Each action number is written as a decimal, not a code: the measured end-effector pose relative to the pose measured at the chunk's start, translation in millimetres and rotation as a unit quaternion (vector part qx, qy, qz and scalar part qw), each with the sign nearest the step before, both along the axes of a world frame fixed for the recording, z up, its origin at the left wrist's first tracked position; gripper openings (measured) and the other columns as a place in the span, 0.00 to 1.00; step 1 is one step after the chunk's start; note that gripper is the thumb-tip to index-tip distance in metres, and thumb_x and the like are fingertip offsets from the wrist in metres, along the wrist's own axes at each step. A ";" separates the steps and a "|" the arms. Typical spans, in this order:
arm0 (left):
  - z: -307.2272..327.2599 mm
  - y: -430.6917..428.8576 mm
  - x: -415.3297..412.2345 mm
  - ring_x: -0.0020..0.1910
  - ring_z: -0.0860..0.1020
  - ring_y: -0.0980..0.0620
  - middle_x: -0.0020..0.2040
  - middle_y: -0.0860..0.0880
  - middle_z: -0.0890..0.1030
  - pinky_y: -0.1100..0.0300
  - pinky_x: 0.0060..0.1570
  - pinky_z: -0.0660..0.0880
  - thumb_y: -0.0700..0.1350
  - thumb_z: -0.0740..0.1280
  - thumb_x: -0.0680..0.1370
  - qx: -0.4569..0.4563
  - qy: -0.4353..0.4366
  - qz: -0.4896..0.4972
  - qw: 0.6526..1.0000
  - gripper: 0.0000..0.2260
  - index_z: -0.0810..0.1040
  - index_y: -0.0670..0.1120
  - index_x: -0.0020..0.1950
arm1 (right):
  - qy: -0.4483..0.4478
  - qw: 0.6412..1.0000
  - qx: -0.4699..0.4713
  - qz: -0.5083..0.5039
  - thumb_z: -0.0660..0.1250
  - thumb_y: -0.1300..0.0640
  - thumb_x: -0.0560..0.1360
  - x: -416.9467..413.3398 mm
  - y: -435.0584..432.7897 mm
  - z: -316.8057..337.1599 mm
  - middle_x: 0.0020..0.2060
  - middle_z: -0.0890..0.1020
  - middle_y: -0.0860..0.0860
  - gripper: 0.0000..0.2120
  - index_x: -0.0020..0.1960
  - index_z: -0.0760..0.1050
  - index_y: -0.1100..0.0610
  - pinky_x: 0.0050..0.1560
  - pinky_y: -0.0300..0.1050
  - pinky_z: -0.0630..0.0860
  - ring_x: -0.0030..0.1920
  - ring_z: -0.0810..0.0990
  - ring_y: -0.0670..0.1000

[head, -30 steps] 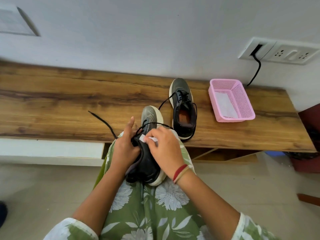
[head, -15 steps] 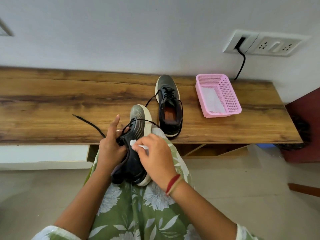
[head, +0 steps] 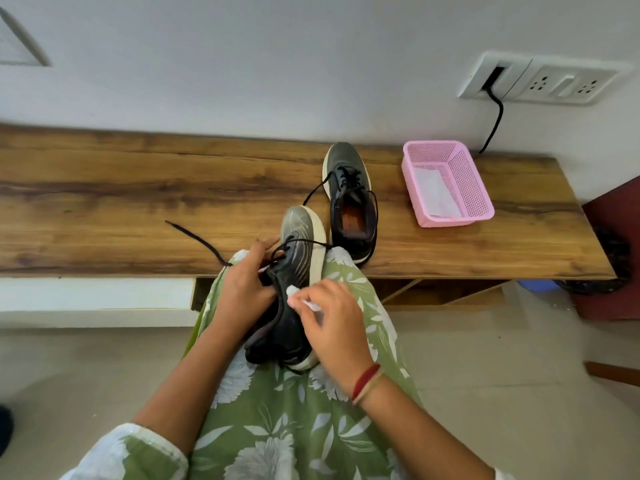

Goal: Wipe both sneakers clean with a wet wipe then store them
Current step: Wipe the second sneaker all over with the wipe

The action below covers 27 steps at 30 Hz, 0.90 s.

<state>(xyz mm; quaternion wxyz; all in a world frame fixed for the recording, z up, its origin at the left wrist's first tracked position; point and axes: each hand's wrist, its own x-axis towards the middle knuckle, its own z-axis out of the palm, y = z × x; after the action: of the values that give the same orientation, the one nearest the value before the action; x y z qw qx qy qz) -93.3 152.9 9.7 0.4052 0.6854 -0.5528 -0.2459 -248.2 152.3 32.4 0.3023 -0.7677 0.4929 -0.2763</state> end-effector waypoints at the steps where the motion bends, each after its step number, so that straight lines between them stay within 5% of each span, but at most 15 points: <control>1: -1.0 -0.2 -0.1 0.54 0.78 0.59 0.52 0.56 0.80 0.70 0.52 0.72 0.41 0.74 0.68 -0.002 -0.011 -0.005 1.000 0.24 0.75 0.47 0.64 | -0.007 1.000 -0.002 0.004 0.64 0.52 0.75 -3.7 9.2 -2.8 0.38 0.76 0.47 0.08 0.42 0.78 0.53 0.43 0.46 0.73 0.42 0.74 0.49; 6: 1.6 1.6 -0.5 0.51 0.80 0.50 0.52 0.47 0.82 0.73 0.51 0.68 0.32 0.73 0.67 0.001 -0.073 -0.016 0.997 0.20 0.81 0.44 0.57 | 0.025 0.995 -0.025 0.094 0.63 0.52 0.76 -21.1 35.0 -4.2 0.39 0.76 0.46 0.09 0.45 0.80 0.52 0.41 0.47 0.73 0.43 0.73 0.47; 9: 8.5 2.8 -3.6 0.52 0.79 0.47 0.53 0.45 0.81 0.72 0.53 0.67 0.29 0.71 0.66 0.022 -0.076 -0.009 0.997 0.22 0.80 0.43 0.58 | -0.009 0.990 0.054 0.128 0.63 0.48 0.74 -26.2 26.3 4.9 0.39 0.77 0.45 0.11 0.42 0.81 0.52 0.44 0.43 0.72 0.43 0.74 0.44; 14: 44.2 34.5 -9.5 0.58 0.70 0.55 0.57 0.54 0.72 0.60 0.57 0.67 0.30 0.65 0.71 0.049 -0.069 0.081 0.993 0.24 0.72 0.48 0.65 | -0.266 0.934 0.225 -0.086 0.71 0.58 0.73 -33.8 -2.6 13.8 0.39 0.82 0.50 0.01 0.42 0.81 0.55 0.44 0.45 0.78 0.42 0.80 0.49; 18: 59.7 20.2 -24.0 0.67 0.68 0.50 0.66 0.50 0.71 0.53 0.64 0.65 0.49 0.66 0.77 0.126 -0.104 0.024 0.986 0.14 0.74 0.56 0.62 | -0.317 0.870 0.316 -0.205 0.67 0.61 0.75 -30.6 -34.2 0.9 0.46 0.82 0.55 0.04 0.47 0.78 0.54 0.44 0.45 0.79 0.45 0.80 0.51; 20: 49.8 1.7 -30.5 0.72 0.61 0.45 0.73 0.45 0.63 0.50 0.69 0.60 0.56 0.66 0.76 0.226 -0.147 -0.018 0.963 0.16 0.74 0.59 0.64 | -0.292 0.881 0.330 -0.172 0.65 0.63 0.76 -23.0 -50.0 -3.0 0.50 0.81 0.55 0.07 0.50 0.78 0.54 0.52 0.48 0.78 0.50 0.80 0.52; 22: 41.6 -8.8 -33.9 0.74 0.56 0.42 0.74 0.42 0.58 0.49 0.70 0.57 0.57 0.68 0.74 0.274 -0.101 -0.023 0.956 0.22 0.71 0.60 0.67 | -0.236 0.913 0.313 -0.116 0.65 0.65 0.76 -15.2 -61.9 -2.3 0.50 0.81 0.53 0.09 0.52 0.79 0.54 0.53 0.47 0.77 0.51 0.79 0.52; 27: 27.5 -11.9 -31.3 0.68 0.66 0.40 0.71 0.42 0.63 0.49 0.65 0.65 0.58 0.70 0.72 0.284 -0.052 0.011 0.957 0.35 0.59 0.55 0.74 | -0.080 0.969 0.234 -0.029 0.65 0.67 0.74 -8.5 -73.9 -6.2 0.48 0.82 0.49 0.10 0.50 0.82 0.57 0.53 0.36 0.73 0.51 0.78 0.45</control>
<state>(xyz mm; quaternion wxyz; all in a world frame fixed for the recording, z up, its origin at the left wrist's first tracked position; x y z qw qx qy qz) -124.6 140.9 37.2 0.1676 0.7902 -0.4727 -0.3522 -256.7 78.4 26.3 0.5033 -0.6365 0.5404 -0.2224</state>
